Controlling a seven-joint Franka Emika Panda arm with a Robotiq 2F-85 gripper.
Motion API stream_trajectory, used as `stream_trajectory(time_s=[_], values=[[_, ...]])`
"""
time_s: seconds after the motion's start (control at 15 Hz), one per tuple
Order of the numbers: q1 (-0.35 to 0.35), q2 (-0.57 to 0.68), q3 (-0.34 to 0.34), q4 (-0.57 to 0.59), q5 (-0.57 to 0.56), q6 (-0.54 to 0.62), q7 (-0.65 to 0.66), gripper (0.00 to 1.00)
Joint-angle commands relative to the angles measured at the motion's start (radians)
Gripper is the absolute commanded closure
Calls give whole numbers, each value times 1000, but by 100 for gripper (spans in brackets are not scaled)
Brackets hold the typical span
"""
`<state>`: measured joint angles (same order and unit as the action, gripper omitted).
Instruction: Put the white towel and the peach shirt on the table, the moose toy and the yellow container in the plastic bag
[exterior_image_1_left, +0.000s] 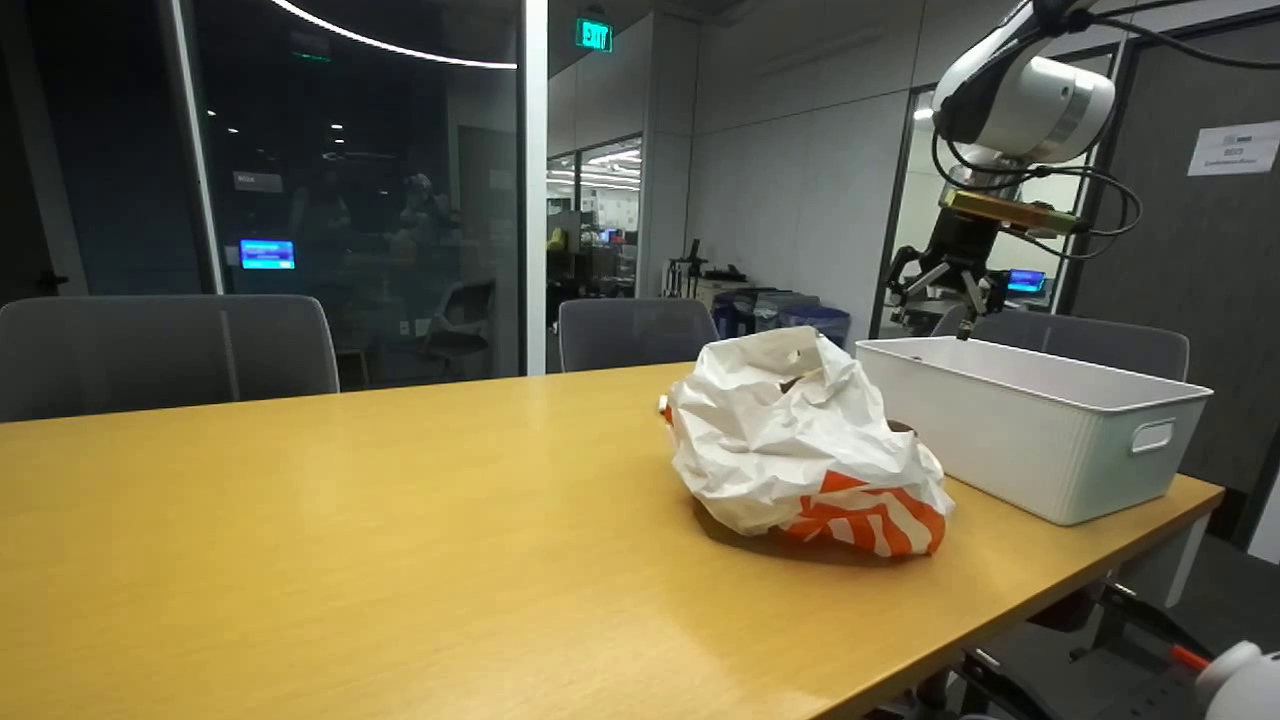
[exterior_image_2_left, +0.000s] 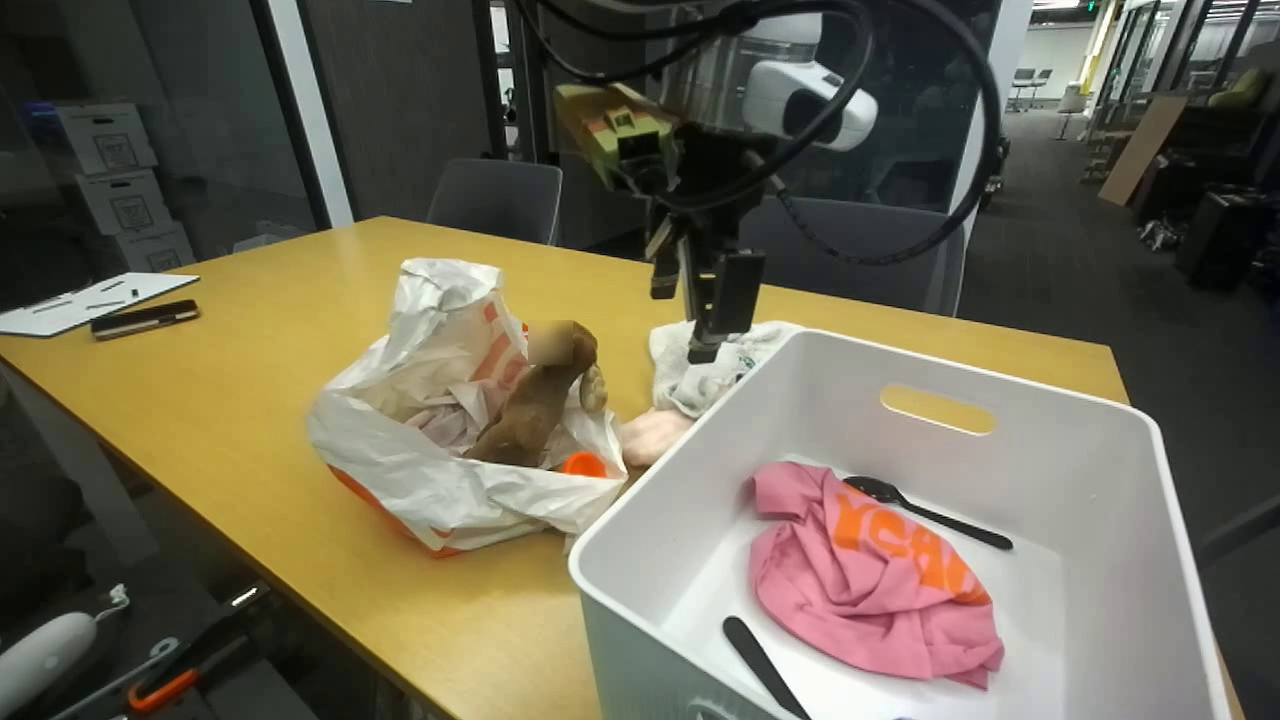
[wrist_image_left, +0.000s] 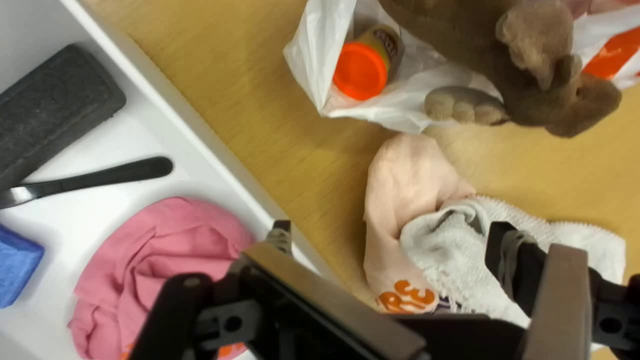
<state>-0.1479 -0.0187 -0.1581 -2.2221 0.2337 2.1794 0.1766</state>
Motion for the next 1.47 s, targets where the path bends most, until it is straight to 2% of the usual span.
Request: stream_trajectory(time_s=[0.0, 0.27, 0.6, 1.07, 1.4], values=[[-43, 15, -40, 54, 22, 31, 57, 0], [-83, 46, -82, 75, 24, 76, 94, 0], [-103, 72, -97, 62, 8, 145, 110, 0], [-96, -104, -90, -42, -127, 27, 99, 0], [-94, -225, -72, -79, -111, -116, 58, 0]])
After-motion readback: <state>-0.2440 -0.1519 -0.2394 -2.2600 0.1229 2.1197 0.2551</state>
